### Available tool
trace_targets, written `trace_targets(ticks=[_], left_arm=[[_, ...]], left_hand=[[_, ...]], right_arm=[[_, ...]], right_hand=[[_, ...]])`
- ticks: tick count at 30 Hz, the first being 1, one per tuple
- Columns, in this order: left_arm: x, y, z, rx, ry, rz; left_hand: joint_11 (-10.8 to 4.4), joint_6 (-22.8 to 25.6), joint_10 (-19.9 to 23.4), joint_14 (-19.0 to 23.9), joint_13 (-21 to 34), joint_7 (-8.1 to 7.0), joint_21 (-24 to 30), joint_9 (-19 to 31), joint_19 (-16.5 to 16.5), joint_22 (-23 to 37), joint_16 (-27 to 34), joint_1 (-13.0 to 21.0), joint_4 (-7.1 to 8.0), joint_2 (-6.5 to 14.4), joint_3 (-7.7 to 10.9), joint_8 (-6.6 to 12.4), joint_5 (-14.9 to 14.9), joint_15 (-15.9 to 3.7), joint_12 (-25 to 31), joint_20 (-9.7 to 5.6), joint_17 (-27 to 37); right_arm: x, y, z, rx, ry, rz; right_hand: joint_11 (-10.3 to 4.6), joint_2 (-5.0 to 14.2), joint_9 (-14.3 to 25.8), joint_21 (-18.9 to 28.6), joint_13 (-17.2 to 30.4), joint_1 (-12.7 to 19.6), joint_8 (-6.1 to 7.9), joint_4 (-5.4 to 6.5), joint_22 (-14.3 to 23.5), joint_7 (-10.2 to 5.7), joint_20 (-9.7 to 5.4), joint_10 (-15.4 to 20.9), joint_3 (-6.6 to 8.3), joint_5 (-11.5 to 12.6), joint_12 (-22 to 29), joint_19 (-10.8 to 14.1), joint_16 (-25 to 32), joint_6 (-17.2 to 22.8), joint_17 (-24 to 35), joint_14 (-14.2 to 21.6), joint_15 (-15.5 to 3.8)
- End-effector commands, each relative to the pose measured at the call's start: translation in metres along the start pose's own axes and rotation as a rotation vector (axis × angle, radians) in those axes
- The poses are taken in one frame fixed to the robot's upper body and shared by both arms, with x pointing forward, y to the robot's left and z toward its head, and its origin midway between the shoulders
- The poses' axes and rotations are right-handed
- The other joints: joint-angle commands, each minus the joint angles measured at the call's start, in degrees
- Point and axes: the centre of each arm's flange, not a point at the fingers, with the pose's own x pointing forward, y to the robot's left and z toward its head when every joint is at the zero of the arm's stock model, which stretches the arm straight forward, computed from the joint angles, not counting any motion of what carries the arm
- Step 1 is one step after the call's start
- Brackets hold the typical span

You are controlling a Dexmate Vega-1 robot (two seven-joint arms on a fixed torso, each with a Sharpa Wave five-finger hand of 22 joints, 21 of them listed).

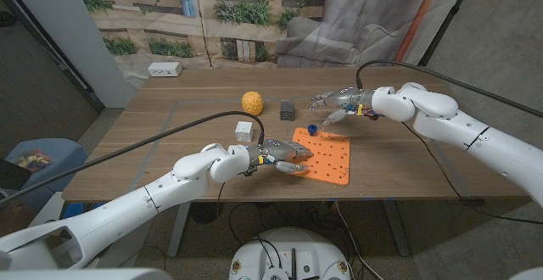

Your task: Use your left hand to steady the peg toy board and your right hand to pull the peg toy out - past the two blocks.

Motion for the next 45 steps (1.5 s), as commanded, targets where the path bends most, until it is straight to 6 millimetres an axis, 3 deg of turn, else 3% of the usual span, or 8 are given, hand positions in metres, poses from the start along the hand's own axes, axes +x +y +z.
trace_targets(ticks=[1,32,38,45], left_arm=[[0.001,-0.001,-0.003,-0.002,-0.002,-0.002],[0.008,0.0,-0.008,-0.002,-0.031,-0.021],[0.008,0.0,-0.008,0.009,-0.042,-0.031],[0.008,-0.001,-0.007,0.003,-0.044,-0.031]], left_hand=[[-0.12,0.59,0.45,0.45,0.08,0.06,0.2,0.16,0.55,0.25,0.53,0.76,-0.29,5.49,0.07,0.27,0.36,-3.16,0.39,-8.78,0.12],[-0.22,1.12,0.69,0.65,0.1,0.09,0.17,0.2,0.86,0.25,0.49,0.91,-0.57,5.43,0.42,0.23,0.32,-3.11,0.37,-8.56,0.09],[-0.24,1.19,0.74,0.7,0.1,0.11,0.15,0.19,0.89,0.25,0.49,0.98,-0.7,5.4,0.49,0.21,0.31,-3.12,0.37,-8.54,0.07],[-0.33,1.26,0.87,0.76,0.1,0.12,0.13,0.18,0.91,0.24,0.48,1.05,-0.84,5.37,0.58,0.18,0.29,-3.11,0.4,-8.51,0.05]], right_arm=[[0.01,0.0,0.01,-0.071,0.03,0.027],[0.023,0.013,0.021,-0.089,0.06,0.037],[0.026,0.015,0.021,-0.091,0.069,0.037],[0.027,0.016,0.019,-0.091,0.077,0.012]], right_hand=[[0.09,0.26,0.29,0.46,0.2,0.89,0.61,-0.07,0.17,-0.41,0.58,-0.47,0.55,0.45,0.08,0.17,0.41,1.05,0.26,-0.32,0.5],[-0.06,-0.42,1.24,1.03,0.39,4.56,3.68,-0.07,0.16,-2.91,0.13,0.54,1.96,1.04,1.02,2.47,1.14,6.79,0.45,0.83,-0.01],[-0.28,-0.52,1.49,1.13,0.4,5.63,4.67,-0.03,0.16,-3.29,-0.03,1.08,2.33,1.11,1.22,3.23,1.34,8.59,0.51,1.27,-0.33],[-0.53,-0.76,1.93,1.21,0.4,7.04,6.78,0.15,0.15,-4.4,-0.49,2.17,2.73,1.08,1.53,4.43,1.81,12.53,0.65,2.34,-0.96]])
